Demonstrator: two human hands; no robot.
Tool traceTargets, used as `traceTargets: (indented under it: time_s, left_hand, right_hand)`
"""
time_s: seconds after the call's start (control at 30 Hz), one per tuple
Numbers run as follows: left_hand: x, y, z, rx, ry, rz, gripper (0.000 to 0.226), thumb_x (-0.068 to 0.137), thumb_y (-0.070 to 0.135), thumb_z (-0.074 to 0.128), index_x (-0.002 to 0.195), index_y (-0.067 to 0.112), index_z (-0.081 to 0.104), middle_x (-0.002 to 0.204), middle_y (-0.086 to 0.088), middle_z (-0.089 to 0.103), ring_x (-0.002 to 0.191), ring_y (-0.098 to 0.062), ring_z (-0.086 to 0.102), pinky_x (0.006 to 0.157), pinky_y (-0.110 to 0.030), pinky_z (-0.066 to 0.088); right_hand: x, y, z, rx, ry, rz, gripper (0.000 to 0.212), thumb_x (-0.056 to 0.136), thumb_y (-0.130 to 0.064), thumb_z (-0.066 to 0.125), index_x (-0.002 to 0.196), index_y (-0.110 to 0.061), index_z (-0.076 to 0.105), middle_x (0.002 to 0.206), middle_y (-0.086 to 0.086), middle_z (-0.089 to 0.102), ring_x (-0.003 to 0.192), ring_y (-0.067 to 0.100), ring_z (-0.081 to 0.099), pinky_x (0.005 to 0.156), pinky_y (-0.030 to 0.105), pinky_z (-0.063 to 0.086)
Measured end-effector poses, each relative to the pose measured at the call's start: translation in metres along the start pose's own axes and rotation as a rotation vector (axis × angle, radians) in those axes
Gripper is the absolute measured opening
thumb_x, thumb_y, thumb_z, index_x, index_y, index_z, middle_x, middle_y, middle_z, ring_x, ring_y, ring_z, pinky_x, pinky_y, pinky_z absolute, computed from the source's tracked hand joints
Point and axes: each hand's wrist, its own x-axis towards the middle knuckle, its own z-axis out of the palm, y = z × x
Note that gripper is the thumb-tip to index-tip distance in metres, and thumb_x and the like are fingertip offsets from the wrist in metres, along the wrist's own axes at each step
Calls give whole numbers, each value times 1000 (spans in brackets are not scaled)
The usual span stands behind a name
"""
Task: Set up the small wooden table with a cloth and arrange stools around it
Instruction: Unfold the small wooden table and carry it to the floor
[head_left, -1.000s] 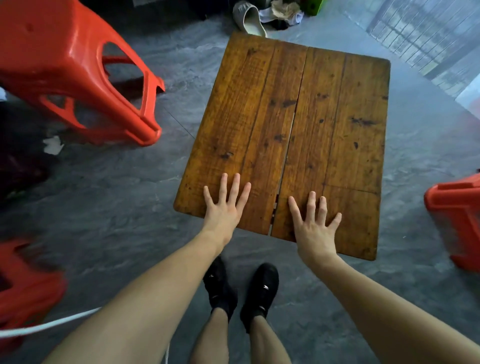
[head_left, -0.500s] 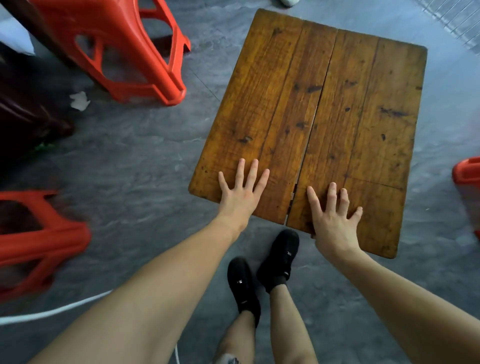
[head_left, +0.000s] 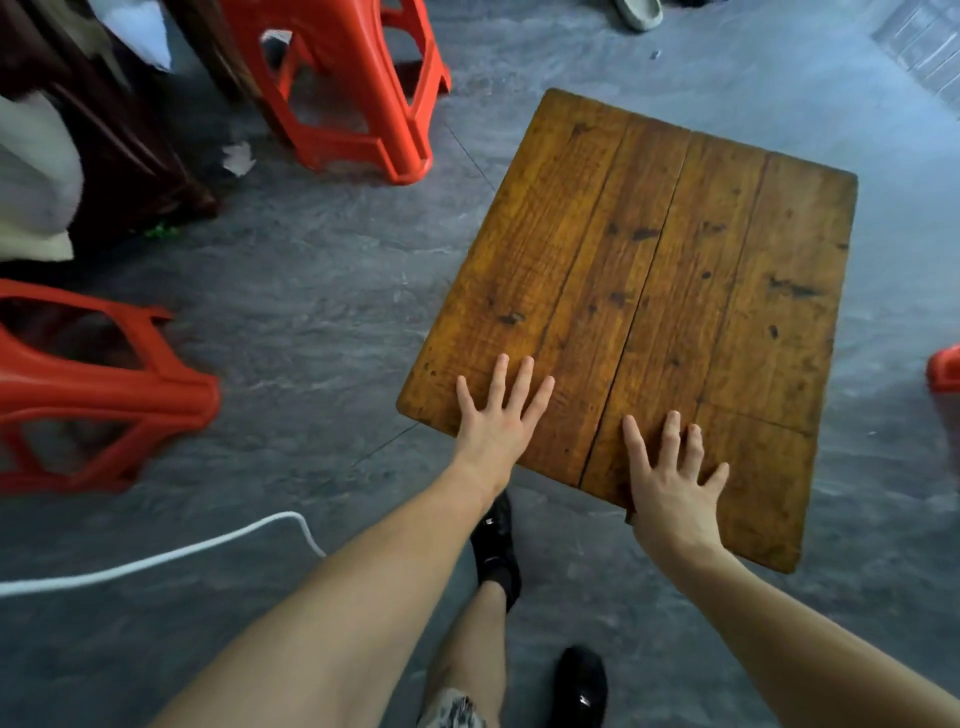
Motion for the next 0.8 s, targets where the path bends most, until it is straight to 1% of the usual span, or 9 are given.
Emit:
traceTargets:
  time_s: [0.17,0.23,0.37,0.5,0.57,0.67,0.73,0.8]
  left_hand:
    - [-46,30,25,-27,2,-75,135,68,12,81,149,16,-27,157,-17,-27,144,-44,-21,107,-73,20]
    - [-65,49,37,-36,-8,-99,138,66,15,83,149,14,-27,157,-18,-27,144,-45,-21,107,-72,19]
    - [-105,83,63,-3,26,-136,134,69,23,83,151,12,-23,158,-22,-21,144,-48,-15,113,-67,12]
    - [-144,109,90,15,-1,-148,133,71,25,80,149,9,-26,156,-24,-24,142,-51,-17,115,-64,4]
    - [-159,123,104,32,4,-108,129,74,21,76,147,8,-29,155,-21,-30,141,-51,-19,116,-62,3]
    - [-179,141,122,44,13,-35,122,77,14,70,146,8,-30,156,-15,-31,144,-45,-19,118,-58,3]
    - [-189,150,130,19,9,-24,120,77,12,69,147,8,-30,156,-14,-30,145,-43,-18,118,-57,6]
    - [-200,156,137,-2,-1,-28,121,77,12,69,147,9,-29,157,-13,-30,145,-42,-17,118,-57,9]
  right_hand:
    - [-35,6,29,-47,19,-68,114,83,-15,69,148,-27,-24,154,25,-17,143,49,-9,107,70,21]
    - [-50,15,46,-57,27,-82,113,84,-15,68,148,-27,-24,154,25,-18,143,48,-9,108,70,21]
    - [-83,25,82,-91,78,-143,121,79,-22,76,148,-27,-23,154,25,-14,143,48,-6,105,70,22]
    - [-119,33,111,-124,60,-184,118,80,-18,72,149,-26,-23,155,25,-17,143,48,-10,107,71,20]
    - [-134,36,125,-150,50,-186,116,79,-13,71,151,-26,-20,156,26,-16,143,49,-9,107,72,21]
    - [-152,42,147,-165,58,-200,112,79,-10,68,152,-26,-15,156,26,-13,143,48,-9,106,72,20]
    - [-163,43,158,-177,70,-203,110,79,-9,67,153,-26,-13,157,26,-11,143,49,-8,106,73,20]
    - [-174,40,165,-169,55,-194,110,80,-9,67,153,-26,-14,157,26,-12,143,48,-8,107,72,20]
